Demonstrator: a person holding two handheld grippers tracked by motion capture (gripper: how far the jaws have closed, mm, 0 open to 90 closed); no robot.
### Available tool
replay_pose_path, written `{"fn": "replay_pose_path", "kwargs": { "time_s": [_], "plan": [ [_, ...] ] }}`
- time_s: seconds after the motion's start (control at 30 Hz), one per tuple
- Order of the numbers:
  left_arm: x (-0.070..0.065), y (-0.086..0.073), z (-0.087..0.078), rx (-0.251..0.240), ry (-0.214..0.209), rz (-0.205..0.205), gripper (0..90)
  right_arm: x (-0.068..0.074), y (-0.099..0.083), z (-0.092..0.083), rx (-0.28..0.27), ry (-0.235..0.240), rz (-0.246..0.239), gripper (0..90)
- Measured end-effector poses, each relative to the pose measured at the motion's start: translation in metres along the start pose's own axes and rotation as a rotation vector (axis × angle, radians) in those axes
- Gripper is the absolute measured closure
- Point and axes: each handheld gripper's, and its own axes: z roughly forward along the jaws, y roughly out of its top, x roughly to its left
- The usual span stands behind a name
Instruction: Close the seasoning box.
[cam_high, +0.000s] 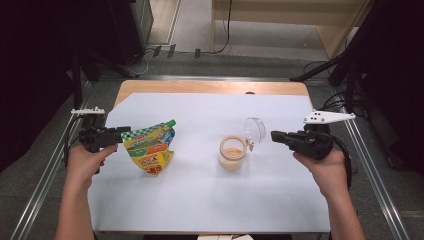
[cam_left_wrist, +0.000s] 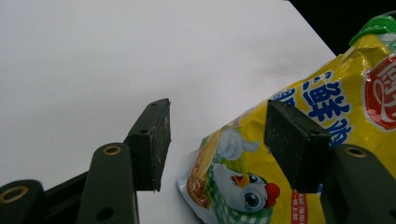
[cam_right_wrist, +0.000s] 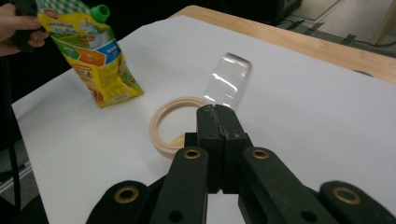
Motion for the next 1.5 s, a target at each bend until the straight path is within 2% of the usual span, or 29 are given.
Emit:
{"fn": "replay_pose_path", "kwargs": {
  "time_s": [0.07,0.2,0.4,0.77,1.07,1.5],
  "plan": [
    [0.0,0.0,0.0,0.004,0.001,0.001,41.0,-0.007,-0.005,0.005,0.006,0.011,0.029,90.0],
    [0.0,0.0,0.001,0.005,0.001,0.001,40.9,-0.017,-0.015,0.018,0.032,-0.016,0.058,90.0],
    [0.001,-0.001,0.002,0.001,-0.004,0.003,40.8,-0.023,-0.028,0.04,0.043,-0.054,0.066,90.0],
    [0.001,-0.002,0.006,0.008,-0.014,0.003,40.8,-0.024,-0.038,0.07,0.052,-0.06,0.068,90.0],
    [0.003,-0.004,0.005,0.001,-0.023,-0.007,40.6,-0.017,-0.038,0.077,0.054,-0.048,0.063,90.0],
    [0.003,-0.004,0.007,0.003,-0.025,-0.007,40.2,-0.001,-0.032,0.074,0.027,-0.028,0.013,90.0]
  ]
}}
